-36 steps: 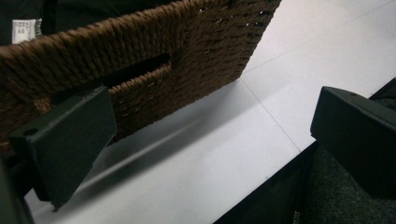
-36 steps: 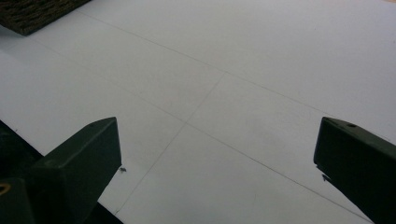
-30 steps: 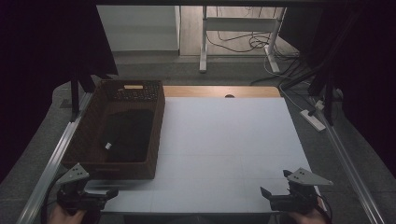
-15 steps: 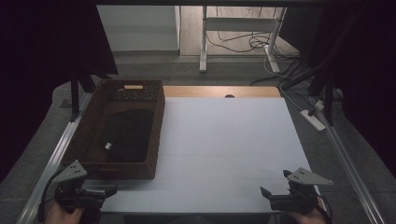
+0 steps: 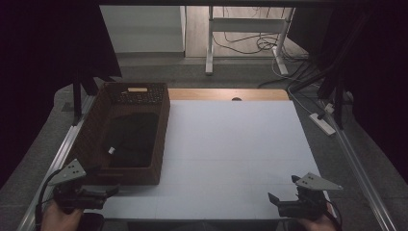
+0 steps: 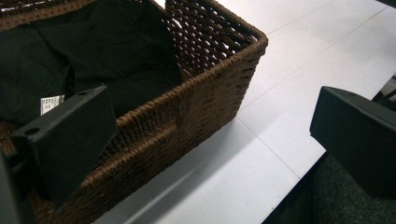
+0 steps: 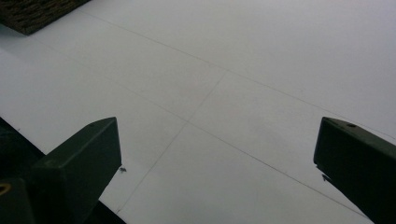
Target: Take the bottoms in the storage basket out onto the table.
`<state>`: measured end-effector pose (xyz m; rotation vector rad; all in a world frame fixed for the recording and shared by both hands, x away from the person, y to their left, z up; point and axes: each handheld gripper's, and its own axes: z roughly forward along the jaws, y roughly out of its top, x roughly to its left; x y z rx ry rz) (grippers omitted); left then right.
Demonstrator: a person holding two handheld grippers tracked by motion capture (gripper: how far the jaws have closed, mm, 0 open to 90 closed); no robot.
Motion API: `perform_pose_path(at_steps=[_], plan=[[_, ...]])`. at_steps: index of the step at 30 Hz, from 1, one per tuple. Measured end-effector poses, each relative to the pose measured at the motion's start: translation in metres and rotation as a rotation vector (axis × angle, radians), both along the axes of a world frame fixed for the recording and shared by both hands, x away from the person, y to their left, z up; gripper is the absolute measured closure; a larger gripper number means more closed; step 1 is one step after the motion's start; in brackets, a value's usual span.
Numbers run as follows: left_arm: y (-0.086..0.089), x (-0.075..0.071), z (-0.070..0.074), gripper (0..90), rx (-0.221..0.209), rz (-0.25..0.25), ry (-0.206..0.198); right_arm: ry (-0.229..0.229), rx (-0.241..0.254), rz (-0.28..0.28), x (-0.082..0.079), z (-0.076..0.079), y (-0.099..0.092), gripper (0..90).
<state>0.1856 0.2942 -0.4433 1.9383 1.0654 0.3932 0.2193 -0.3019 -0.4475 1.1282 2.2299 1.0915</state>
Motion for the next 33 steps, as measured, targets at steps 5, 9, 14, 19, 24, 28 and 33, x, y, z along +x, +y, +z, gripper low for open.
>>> perform_pose_path(at_steps=[5,9,14,19,24,28,33], plan=[[0.001,0.005,0.0,0.0,0.017,0.019,0.014,-0.001,-0.003,0.003,0.0,0.0,0.0,1.2],[0.002,0.009,-0.001,0.0,0.037,0.034,0.012,0.0,-0.004,0.001,0.0,0.0,0.0,1.2],[0.006,0.015,0.002,0.0,0.011,0.041,0.008,0.001,-0.003,0.0,0.0,0.0,0.0,1.2],[0.007,0.022,0.003,0.0,0.017,0.036,0.021,0.002,-0.003,0.0,0.0,0.0,0.001,1.2],[0.007,0.028,0.004,0.0,0.033,0.035,0.03,0.002,-0.005,0.002,0.0,0.0,0.001,1.2],[0.008,0.034,0.007,0.0,0.033,0.04,0.034,0.004,-0.01,0.003,0.001,0.0,0.001,1.3],[0.007,0.042,0.008,0.0,0.013,0.044,0.026,0.005,-0.01,0.002,0.001,0.0,0.001,1.2]])
